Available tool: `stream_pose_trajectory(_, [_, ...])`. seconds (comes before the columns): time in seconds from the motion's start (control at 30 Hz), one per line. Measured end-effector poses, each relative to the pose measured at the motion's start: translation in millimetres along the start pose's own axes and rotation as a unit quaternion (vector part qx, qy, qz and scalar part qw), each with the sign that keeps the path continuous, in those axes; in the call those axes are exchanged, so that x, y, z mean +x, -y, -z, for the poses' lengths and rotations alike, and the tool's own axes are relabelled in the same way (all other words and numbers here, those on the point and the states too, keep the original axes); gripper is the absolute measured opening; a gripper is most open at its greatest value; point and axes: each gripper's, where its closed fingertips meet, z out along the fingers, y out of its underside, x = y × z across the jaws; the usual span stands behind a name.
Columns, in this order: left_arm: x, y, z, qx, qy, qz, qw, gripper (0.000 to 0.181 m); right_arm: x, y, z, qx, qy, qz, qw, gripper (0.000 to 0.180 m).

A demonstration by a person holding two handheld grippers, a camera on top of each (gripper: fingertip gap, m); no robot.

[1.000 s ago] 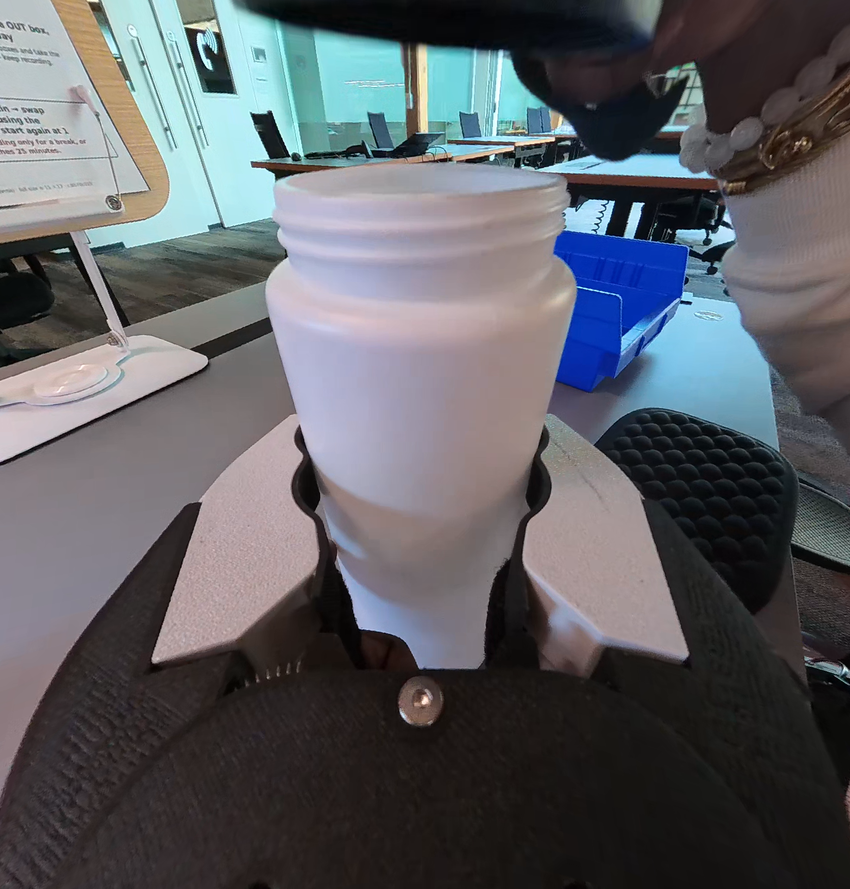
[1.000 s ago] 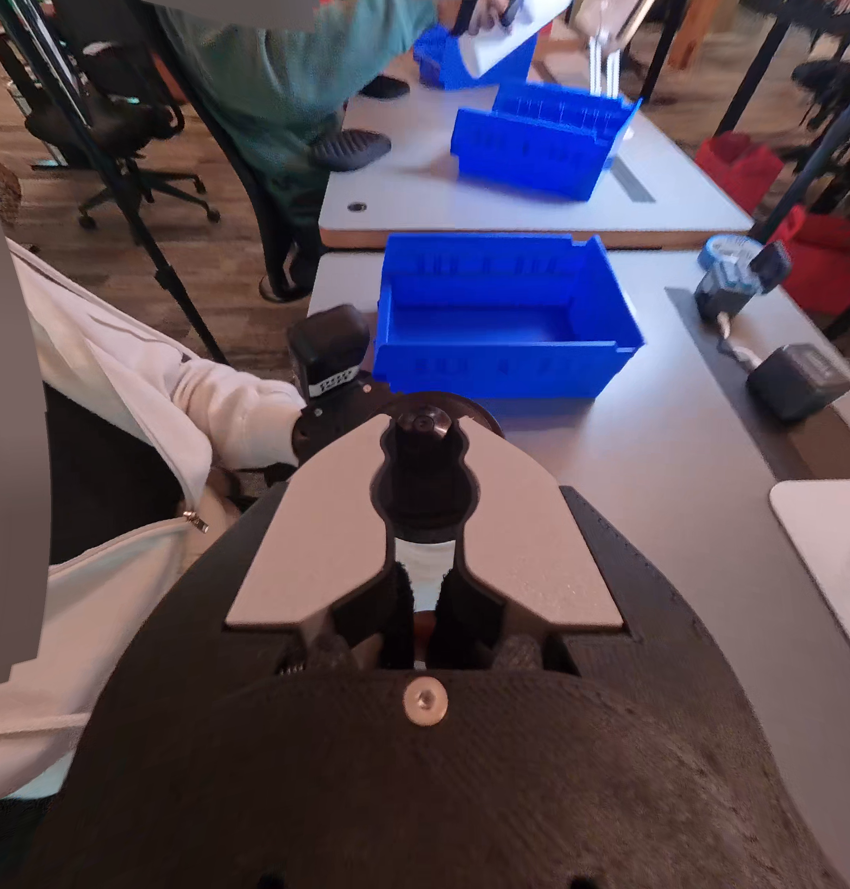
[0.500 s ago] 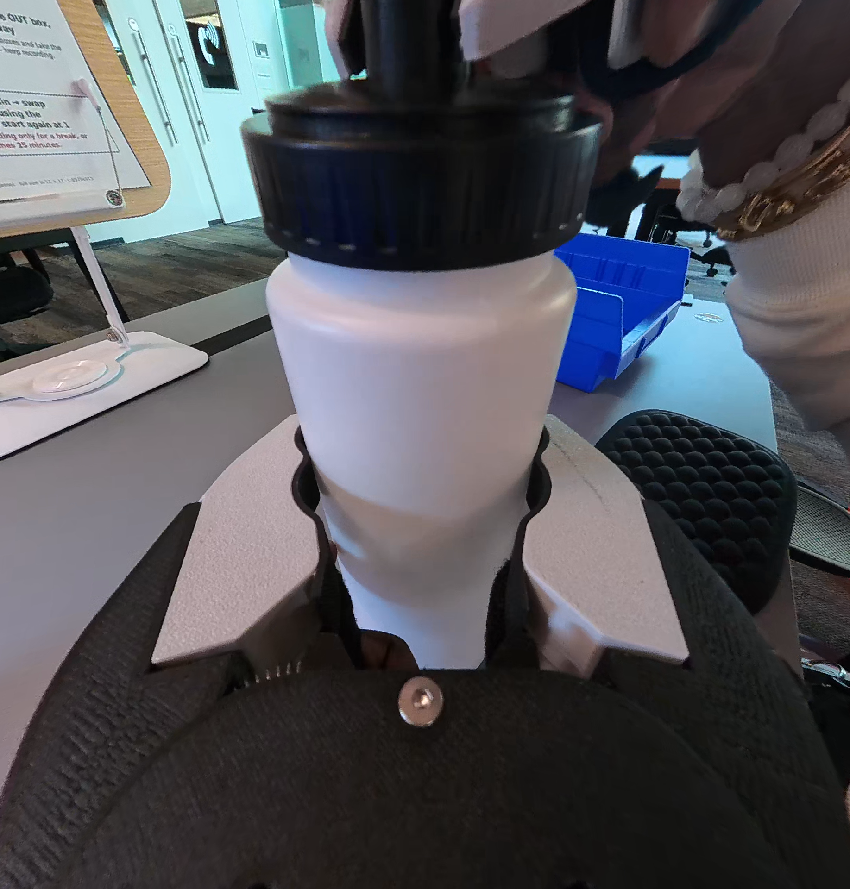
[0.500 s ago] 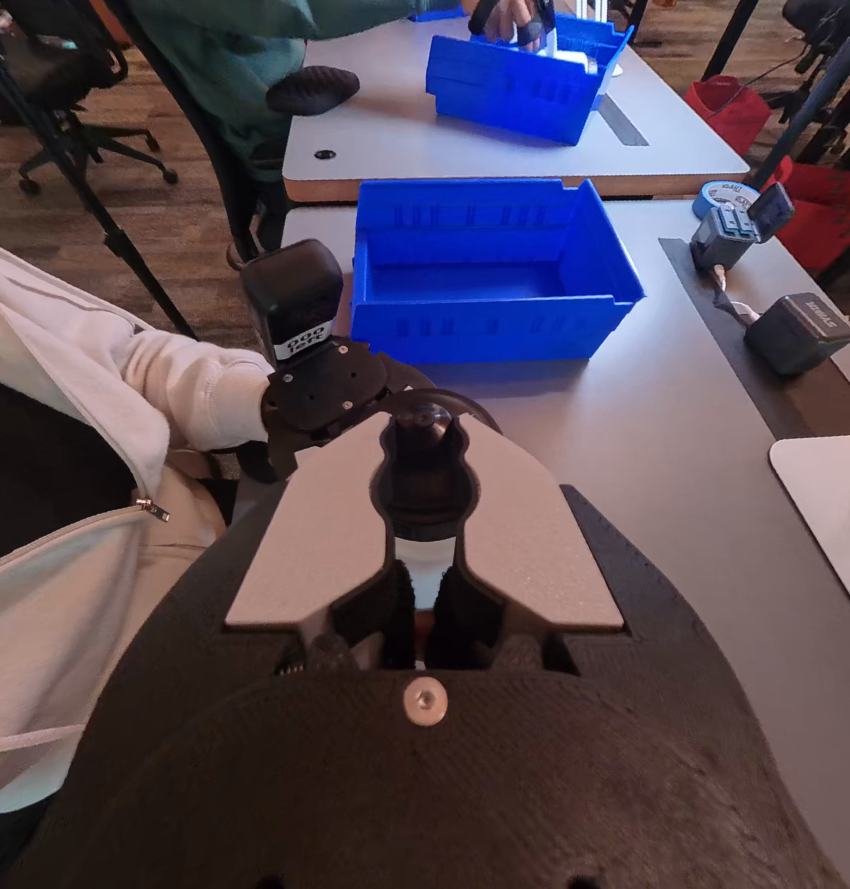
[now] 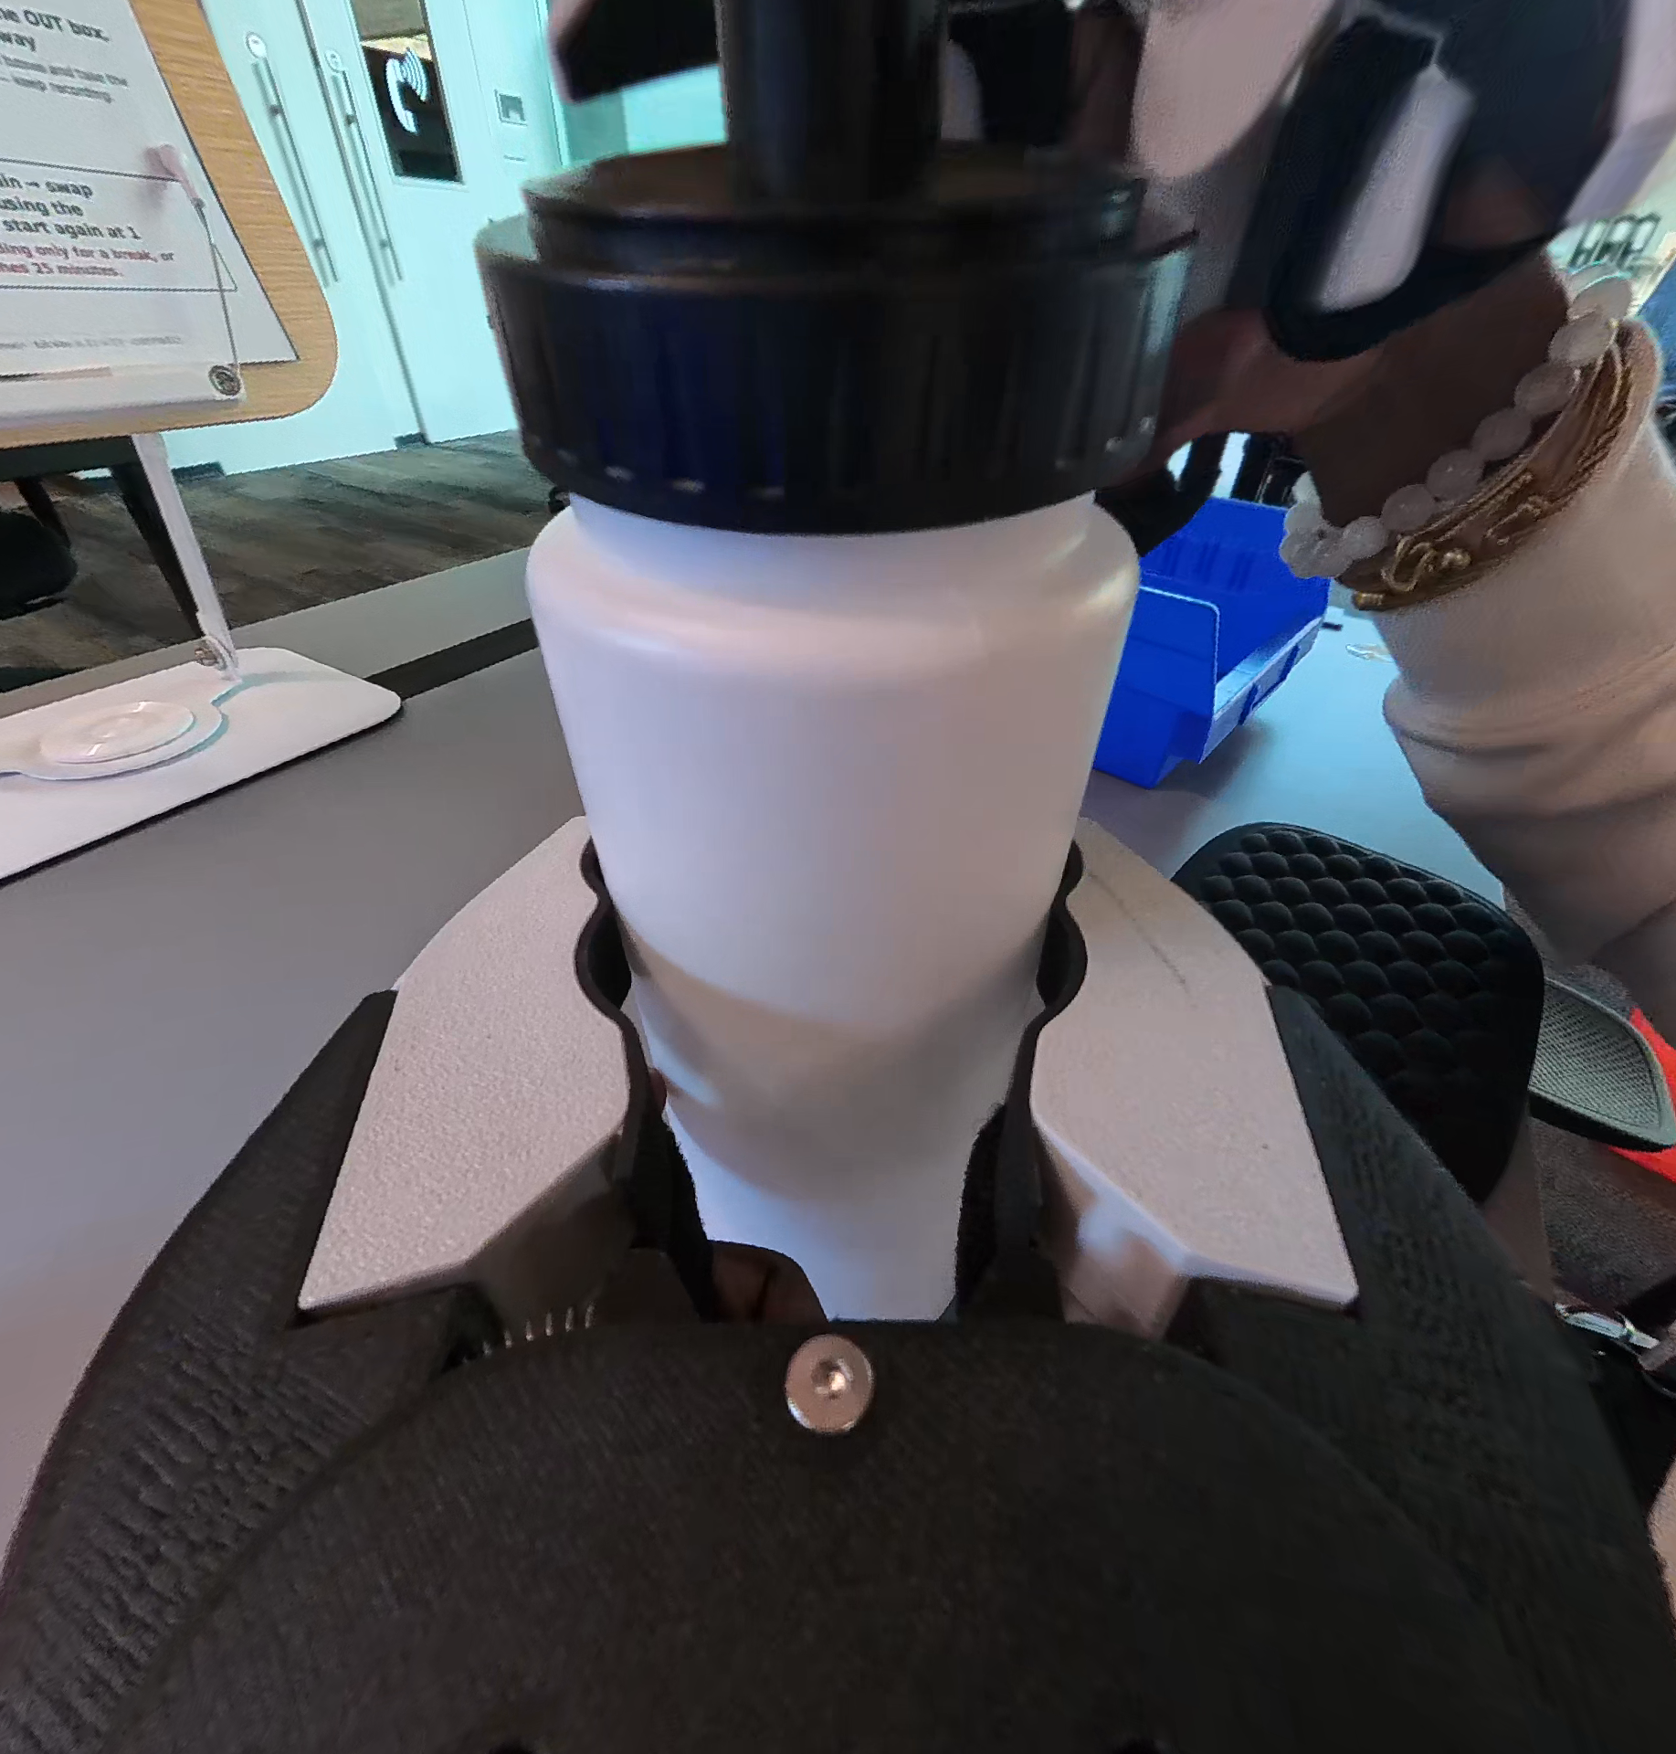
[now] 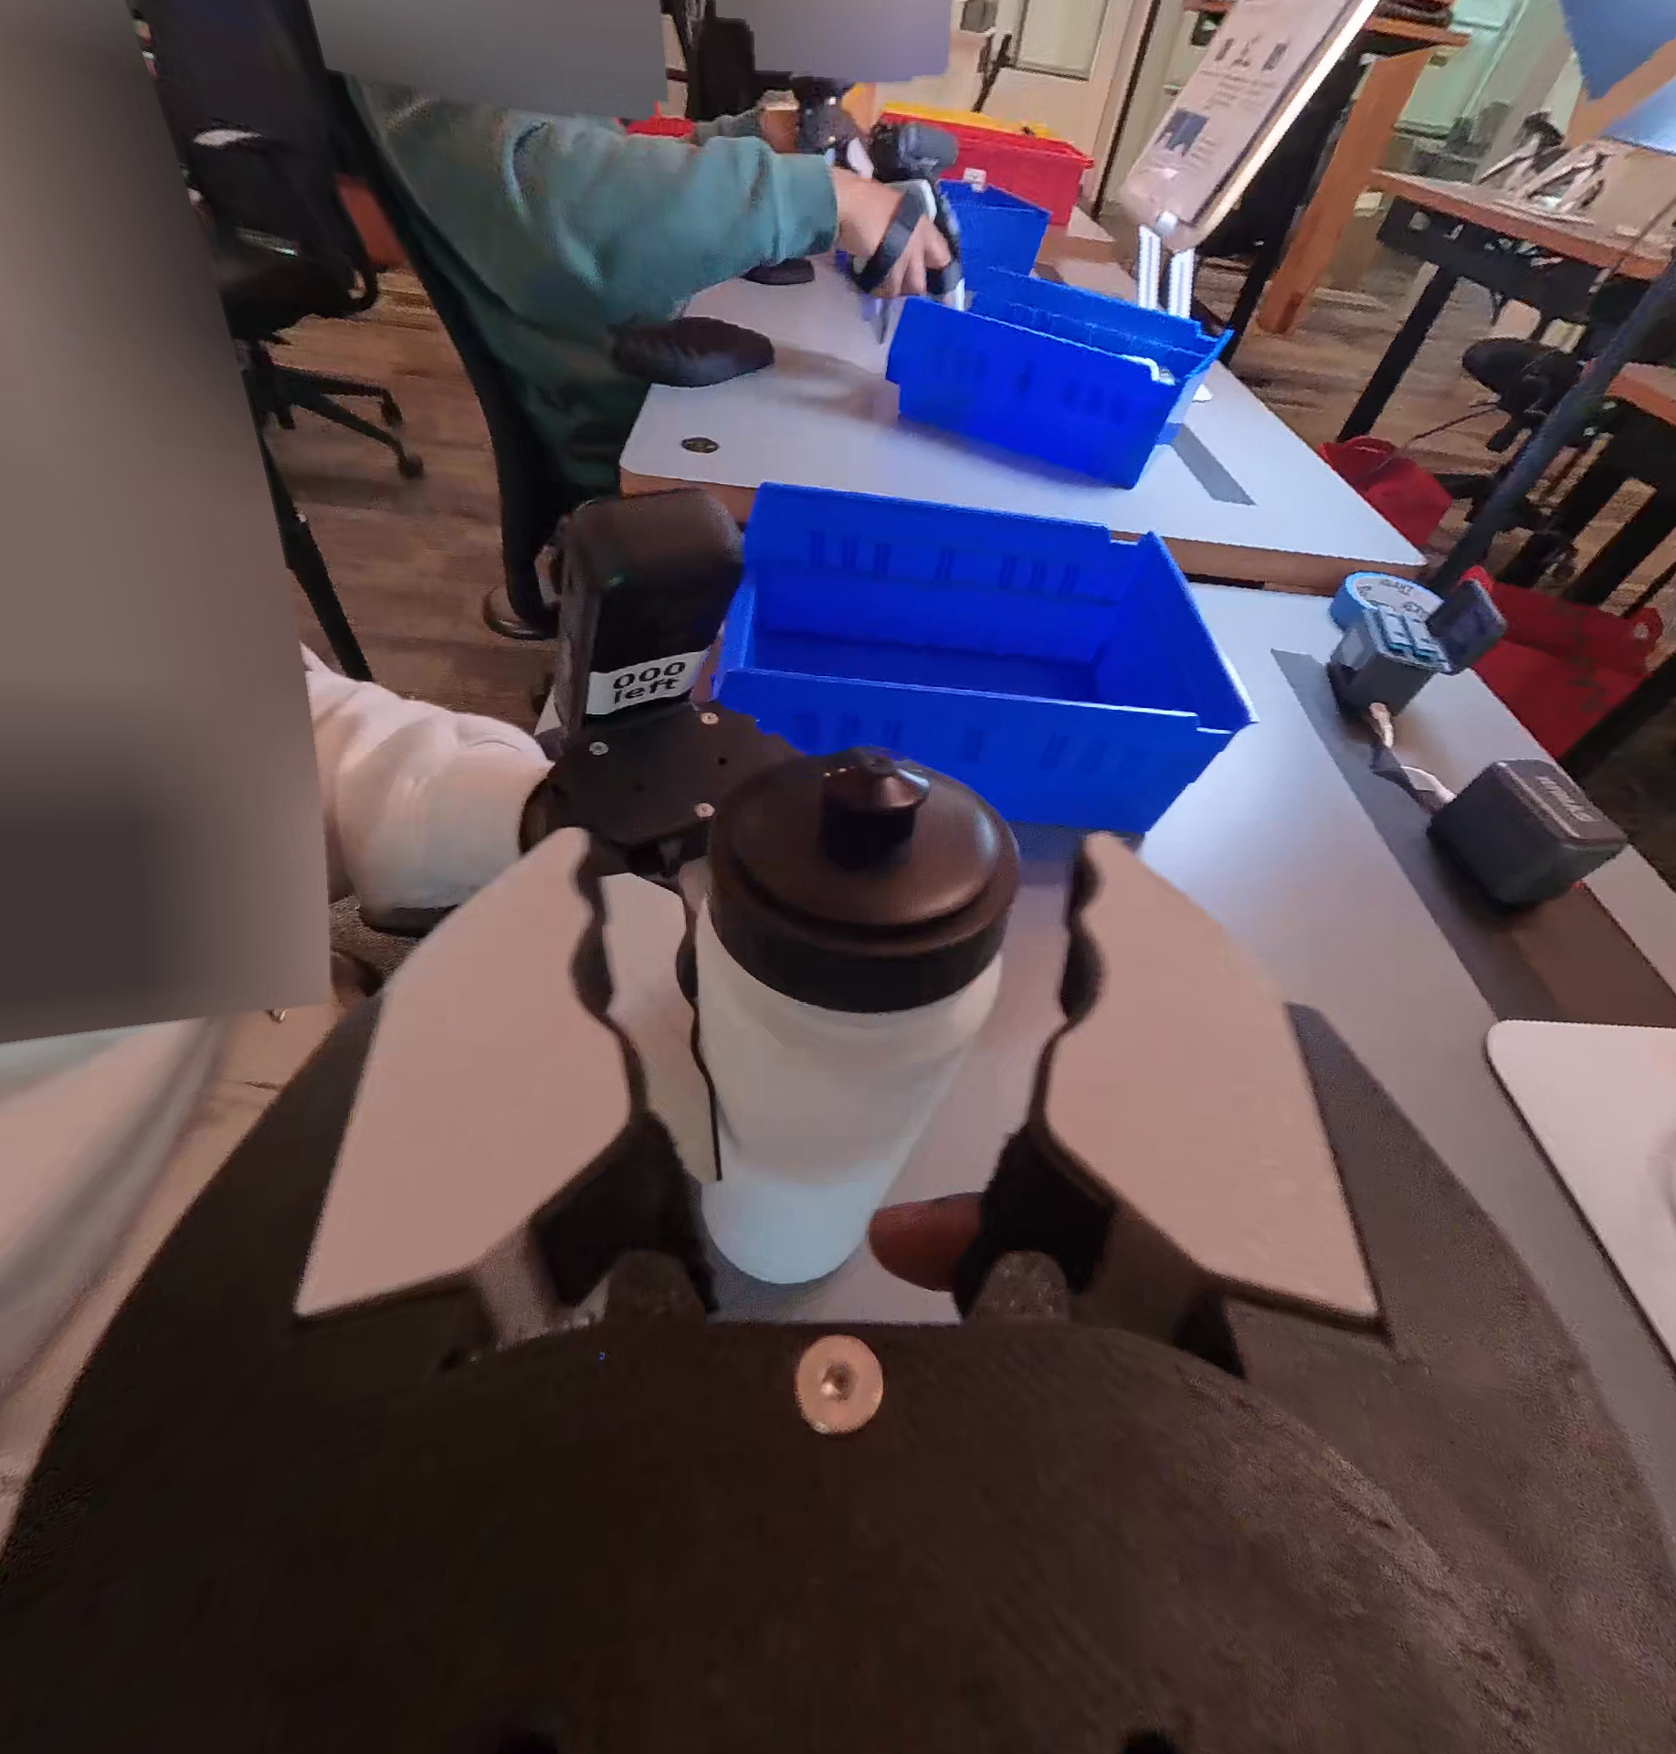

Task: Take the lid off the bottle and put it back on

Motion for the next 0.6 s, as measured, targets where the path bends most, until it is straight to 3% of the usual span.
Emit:
stream_pose_trajectory(0.07, [0.9,-0.2,-0.1,-0.002,-0.004,-0.003,1.000,0.087,7.8,3.3,3.7,0.010,-0.012,-0.001,1.000,0.111])
stream_pose_trajectory(0.2, [2.8,-0.5,-0.9,-0.004,-0.003,-0.011,1.000,0.087,12.8,-2.4,-6.1,-0.008,0.012,-0.016,1.000,0.105])
stream_pose_trajectory(0.27, [1.9,-0.4,-0.6,-0.004,-0.001,-0.009,1.000,0.087,9.5,-11.6,-15.9,-0.038,0.022,-0.005,0.999,0.093])
stream_pose_trajectory(0.3, [0.9,-0.3,0.1,-0.003,0.000,-0.006,1.000,0.087,2.6,-12.5,-19.2,-0.034,0.040,0.003,0.999,0.075])
stream_pose_trajectory(0.6, [4.1,-0.4,-0.7,-0.002,0.004,-0.020,1.000,0.087,1.7,-11.0,-13.8,0.135,-0.013,-0.025,0.990,0.074])
